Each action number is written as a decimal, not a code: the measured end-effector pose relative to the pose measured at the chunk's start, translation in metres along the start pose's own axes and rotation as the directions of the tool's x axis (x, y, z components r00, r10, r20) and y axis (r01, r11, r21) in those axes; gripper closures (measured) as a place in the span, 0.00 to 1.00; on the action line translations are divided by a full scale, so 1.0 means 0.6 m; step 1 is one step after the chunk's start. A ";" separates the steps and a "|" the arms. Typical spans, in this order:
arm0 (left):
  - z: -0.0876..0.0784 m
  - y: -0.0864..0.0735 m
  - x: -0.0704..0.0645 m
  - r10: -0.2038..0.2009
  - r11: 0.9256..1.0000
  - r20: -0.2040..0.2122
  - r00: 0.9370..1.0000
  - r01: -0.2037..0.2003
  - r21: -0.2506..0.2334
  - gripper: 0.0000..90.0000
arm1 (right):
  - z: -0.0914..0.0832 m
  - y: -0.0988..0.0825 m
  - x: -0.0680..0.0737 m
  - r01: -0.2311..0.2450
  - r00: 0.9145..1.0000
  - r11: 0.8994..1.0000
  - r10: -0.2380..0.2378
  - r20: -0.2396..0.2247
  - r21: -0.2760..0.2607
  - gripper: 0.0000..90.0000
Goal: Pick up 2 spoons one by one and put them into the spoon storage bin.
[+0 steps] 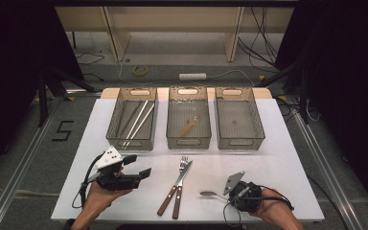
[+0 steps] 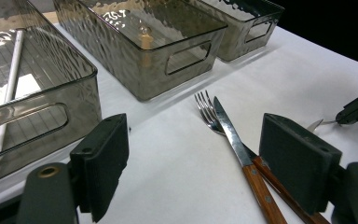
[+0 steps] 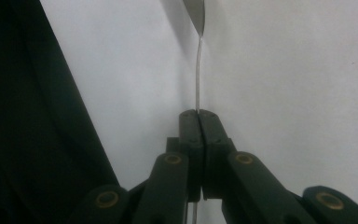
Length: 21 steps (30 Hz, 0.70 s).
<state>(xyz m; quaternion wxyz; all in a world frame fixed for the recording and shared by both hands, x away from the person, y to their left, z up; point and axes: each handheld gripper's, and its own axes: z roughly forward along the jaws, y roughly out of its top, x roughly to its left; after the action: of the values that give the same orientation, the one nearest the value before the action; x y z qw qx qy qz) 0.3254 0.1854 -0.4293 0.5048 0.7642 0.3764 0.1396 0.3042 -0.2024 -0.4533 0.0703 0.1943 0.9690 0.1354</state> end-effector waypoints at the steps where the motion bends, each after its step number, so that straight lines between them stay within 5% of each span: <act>1: 0.000 0.000 0.000 -0.002 1.000 0.001 1.000 0.002 -0.001 0.26 | -0.001 0.000 0.000 0.007 1.000 1.000 -0.007 0.006 -0.002 1.00; 13: 0.000 0.000 0.000 -0.004 1.000 0.003 1.000 0.004 -0.002 0.26 | -0.025 0.002 -0.007 -0.021 0.998 0.996 0.026 0.062 -0.081 1.00; 21: -0.001 0.000 0.001 -0.009 1.000 -0.003 1.000 0.009 -0.012 0.26 | -0.045 0.016 -0.039 -0.067 0.993 0.985 0.081 0.085 -0.162 1.00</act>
<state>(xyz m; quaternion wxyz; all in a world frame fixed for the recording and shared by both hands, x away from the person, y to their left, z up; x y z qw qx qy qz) 0.3254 0.1861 -0.4293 0.5092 0.7593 0.3799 0.1409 0.3241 -0.2096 -0.4232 0.1247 0.2301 0.9430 0.2055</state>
